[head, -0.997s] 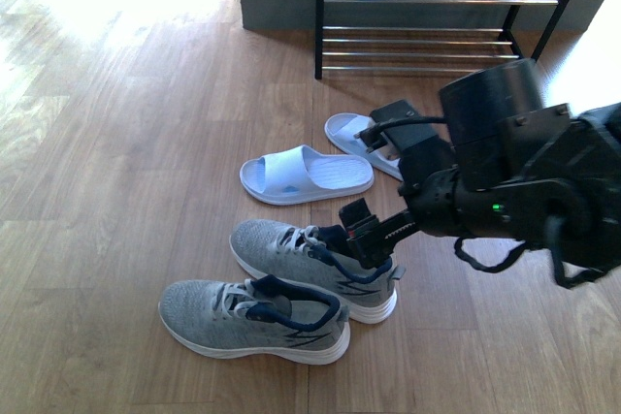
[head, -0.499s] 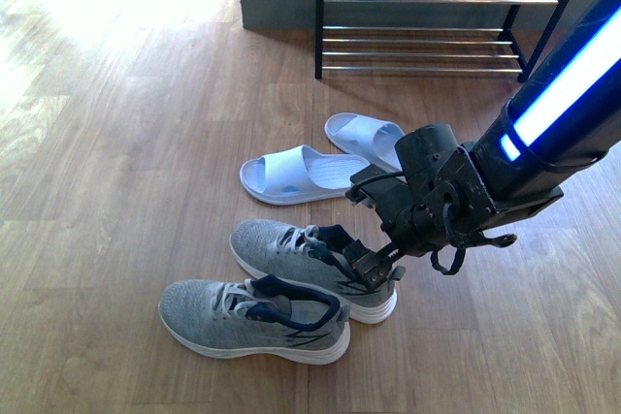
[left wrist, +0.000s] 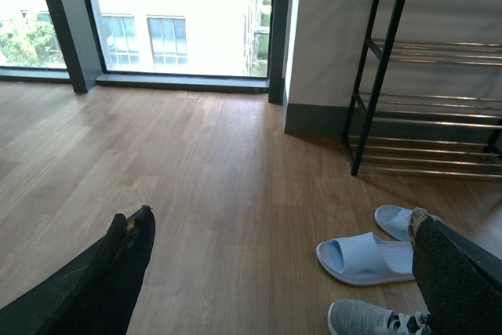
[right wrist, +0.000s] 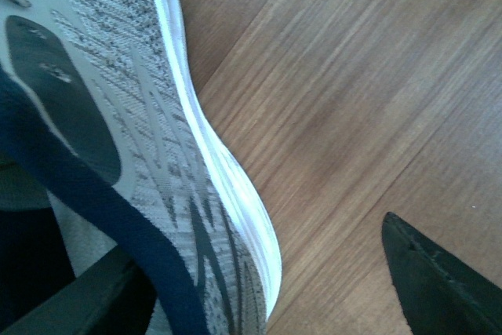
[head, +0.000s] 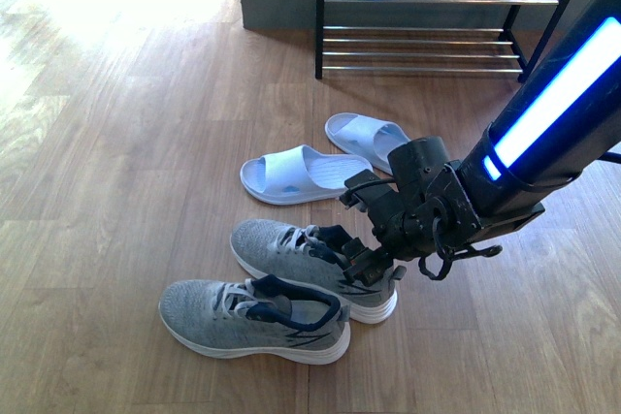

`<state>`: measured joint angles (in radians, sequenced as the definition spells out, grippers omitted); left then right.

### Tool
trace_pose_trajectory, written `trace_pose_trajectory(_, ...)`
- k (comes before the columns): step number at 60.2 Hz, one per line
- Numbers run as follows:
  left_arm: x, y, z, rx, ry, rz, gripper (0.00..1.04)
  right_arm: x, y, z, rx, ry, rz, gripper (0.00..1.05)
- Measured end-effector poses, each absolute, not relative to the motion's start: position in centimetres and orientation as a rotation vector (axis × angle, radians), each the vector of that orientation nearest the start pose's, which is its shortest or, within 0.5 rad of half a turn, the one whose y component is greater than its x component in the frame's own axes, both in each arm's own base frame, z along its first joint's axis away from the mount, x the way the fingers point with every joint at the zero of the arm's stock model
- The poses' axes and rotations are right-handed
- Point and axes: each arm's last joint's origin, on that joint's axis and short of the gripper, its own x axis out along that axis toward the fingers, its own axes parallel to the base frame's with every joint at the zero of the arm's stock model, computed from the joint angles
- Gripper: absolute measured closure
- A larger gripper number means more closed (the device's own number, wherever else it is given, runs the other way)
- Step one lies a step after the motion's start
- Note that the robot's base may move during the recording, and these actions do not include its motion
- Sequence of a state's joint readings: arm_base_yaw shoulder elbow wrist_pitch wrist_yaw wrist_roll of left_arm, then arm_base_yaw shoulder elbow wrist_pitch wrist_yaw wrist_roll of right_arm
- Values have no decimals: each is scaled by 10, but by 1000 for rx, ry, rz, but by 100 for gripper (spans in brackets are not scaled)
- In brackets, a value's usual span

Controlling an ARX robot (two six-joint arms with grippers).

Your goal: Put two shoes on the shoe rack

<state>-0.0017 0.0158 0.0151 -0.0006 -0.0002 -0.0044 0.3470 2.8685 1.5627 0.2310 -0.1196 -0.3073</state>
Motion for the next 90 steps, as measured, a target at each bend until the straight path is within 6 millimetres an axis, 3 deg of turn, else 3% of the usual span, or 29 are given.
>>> trace_pose_trajectory(18, 98, 0, 167, -4, 1, -2, 9, 403, 157, -134, -396, 1041, 666, 102)
trace_pose_trajectory(27, 98, 0, 167, -4, 1, -2, 9, 395, 152, -129, -368, 1002, 629, 103)
trace_pose_trajectory(35, 98, 0, 167, -4, 1, -2, 9, 381, 137, -109, -272, 954, 539, 103)
trace_pose_trajectory(48, 98, 0, 167, -4, 1, -2, 9, 364, 96, -29, -68, 801, 372, 103)
trace_pose_trajectory(57, 98, 0, 167, -4, 1, -2, 9, 337, 57, 30, 76, 732, 236, 103)
trace_pose_trajectory(79, 98, 0, 167, -4, 1, -2, 9, 242, -19, 133, 287, 583, 39, 103)
trace_pose_trajectory(85, 98, 0, 167, -4, 1, -2, 9, 216, -35, 154, 330, 511, 14, 103)
trace_pose_trajectory(90, 98, 0, 167, -4, 1, -2, 9, 198, -45, 160, 354, 476, -6, 103)
